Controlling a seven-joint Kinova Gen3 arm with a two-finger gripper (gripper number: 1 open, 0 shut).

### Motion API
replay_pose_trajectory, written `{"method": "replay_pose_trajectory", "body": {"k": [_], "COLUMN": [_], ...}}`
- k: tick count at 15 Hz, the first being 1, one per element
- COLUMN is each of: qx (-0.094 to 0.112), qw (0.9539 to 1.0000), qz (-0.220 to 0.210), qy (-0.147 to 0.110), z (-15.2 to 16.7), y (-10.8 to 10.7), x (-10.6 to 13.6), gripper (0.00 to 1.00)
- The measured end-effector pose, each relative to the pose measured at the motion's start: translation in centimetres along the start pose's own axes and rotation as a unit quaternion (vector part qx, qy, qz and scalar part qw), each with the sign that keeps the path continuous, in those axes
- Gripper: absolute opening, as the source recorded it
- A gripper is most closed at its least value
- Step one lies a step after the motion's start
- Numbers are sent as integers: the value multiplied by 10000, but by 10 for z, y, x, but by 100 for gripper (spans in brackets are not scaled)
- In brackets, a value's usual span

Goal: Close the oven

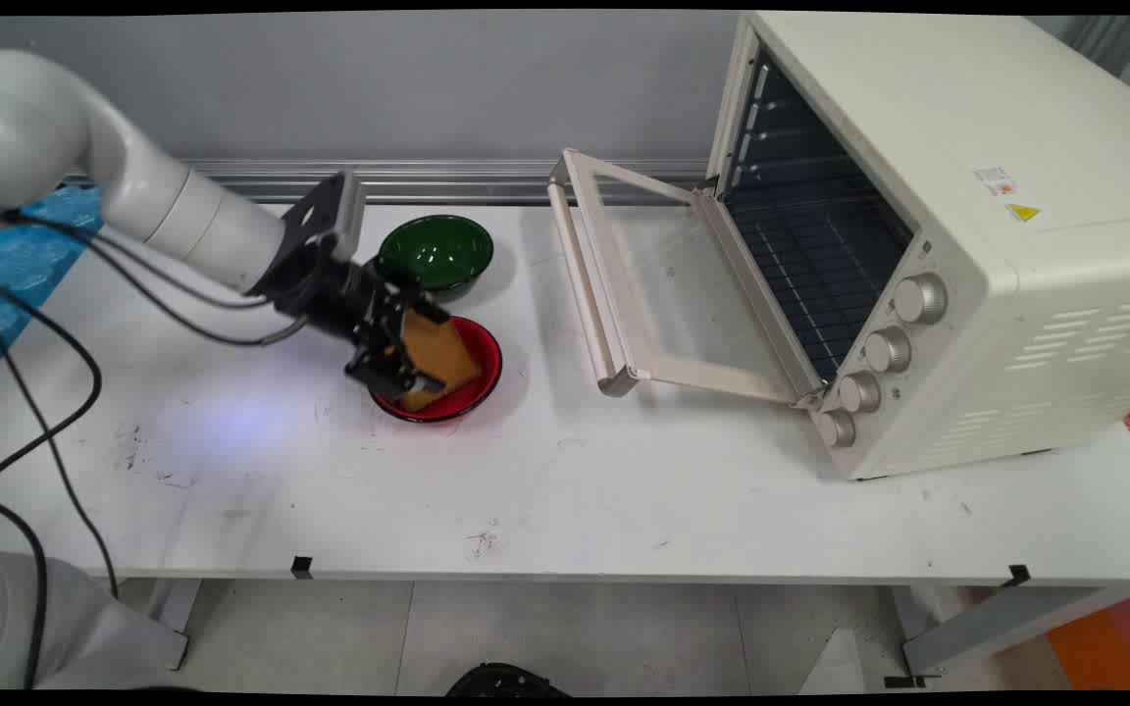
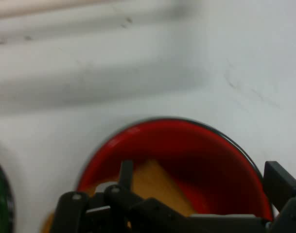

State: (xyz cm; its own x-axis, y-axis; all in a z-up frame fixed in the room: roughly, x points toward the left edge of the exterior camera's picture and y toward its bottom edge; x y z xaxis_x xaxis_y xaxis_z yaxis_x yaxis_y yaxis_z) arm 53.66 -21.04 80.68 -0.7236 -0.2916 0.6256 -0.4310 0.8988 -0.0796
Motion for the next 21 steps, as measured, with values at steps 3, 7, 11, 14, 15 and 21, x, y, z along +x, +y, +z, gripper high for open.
{"method": "replay_pose_trajectory", "body": {"k": [3, 7, 11, 14, 15, 21], "qx": [108, 204, 247, 257, 246, 186], "qw": [9995, 9984, 9975, 9971, 9972, 9977], "qz": [-260, -463, -563, -601, -593, -487], "qy": [118, 251, 335, 379, 387, 438], "z": [2, 15, 33, 52, 59, 100], "y": [-16, -36, -49, -61, -65, -84], "x": [16, 32, 39, 42, 43, 45], "gripper": [100, 100, 100, 0, 0, 0]}}
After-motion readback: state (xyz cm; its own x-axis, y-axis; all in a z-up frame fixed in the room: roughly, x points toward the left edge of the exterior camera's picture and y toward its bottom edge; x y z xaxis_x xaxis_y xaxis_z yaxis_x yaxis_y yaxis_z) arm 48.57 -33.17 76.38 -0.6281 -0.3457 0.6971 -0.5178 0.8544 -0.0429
